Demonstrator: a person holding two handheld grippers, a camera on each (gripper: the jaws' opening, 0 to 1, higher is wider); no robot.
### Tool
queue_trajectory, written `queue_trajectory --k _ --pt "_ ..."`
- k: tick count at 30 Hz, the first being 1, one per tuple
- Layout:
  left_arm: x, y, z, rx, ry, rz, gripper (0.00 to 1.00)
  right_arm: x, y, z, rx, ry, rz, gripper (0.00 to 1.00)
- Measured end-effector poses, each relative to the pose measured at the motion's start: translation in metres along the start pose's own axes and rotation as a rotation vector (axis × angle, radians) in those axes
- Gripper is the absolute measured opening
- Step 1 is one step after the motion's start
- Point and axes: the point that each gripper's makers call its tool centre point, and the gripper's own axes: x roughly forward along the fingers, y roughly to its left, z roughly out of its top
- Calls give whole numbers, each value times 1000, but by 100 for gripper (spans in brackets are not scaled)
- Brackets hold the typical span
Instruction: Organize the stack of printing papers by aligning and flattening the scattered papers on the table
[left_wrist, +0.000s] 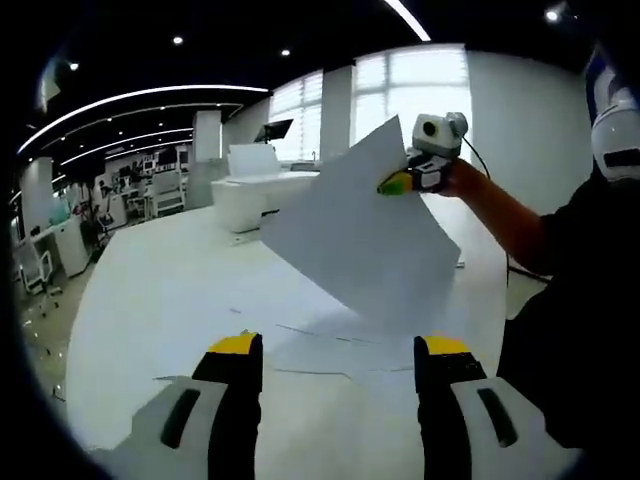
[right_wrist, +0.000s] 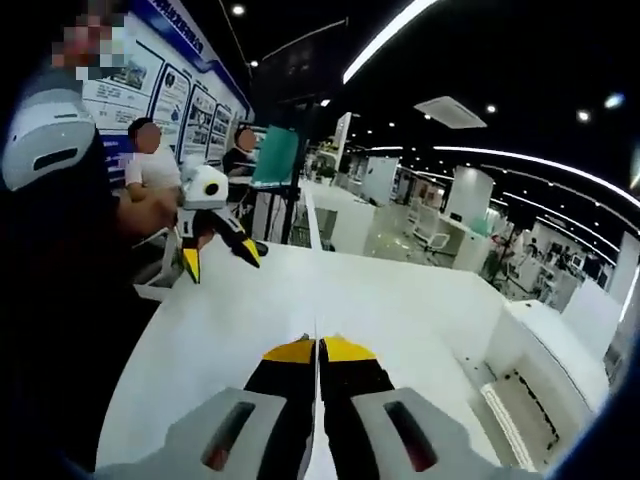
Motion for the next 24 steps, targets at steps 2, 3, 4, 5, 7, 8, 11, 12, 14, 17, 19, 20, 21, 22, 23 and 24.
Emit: queue_trajectory --k 2,3,4,5,7,8,11,12,14,17,19,20,21,22,23,24 --pt "0 1 6 23 2 1 66 1 3 3 -26 18 10 0" --pt "0 1 8 38 5 0 66 1 4 4 -34 24 13 0" --pt "1 1 11 50 6 0 66 2 5 5 -42 31 16 0" --pt "1 1 13 57 6 1 66 2 6 5 -47 35 18 0" --pt "2 3 21 83 5 -1 66 3 10 7 -61 46 29 0" --pt "2 4 23 93 5 -1 66 3 12 8 -63 47 33 0" --pt "5 5 30 124 -3 -8 65 4 18 12 -67 46 46 0" --pt "6 6 31 126 -2 -10 65 4 20 13 -67 46 53 0" --pt "8 7 32 141 10 -15 65 4 23 13 -72 56 60 0" --pt "9 8 37 165 13 -21 65 4 26 12 -82 72 69 0" --pt "10 8 39 175 17 -27 65 3 29 13 -87 77 78 0" --pt "11 9 40 185 20 -30 65 3 31 14 -91 80 85 0" --pt "11 9 41 195 25 -33 64 3 32 15 -95 81 92 0" --pt "12 9 41 201 28 -35 64 2 34 15 -98 83 98 0" --pt "12 9 42 208 32 -38 64 2 36 16 -101 84 105 0" --pt "13 9 42 214 35 -43 64 2 39 17 -104 85 113 0"
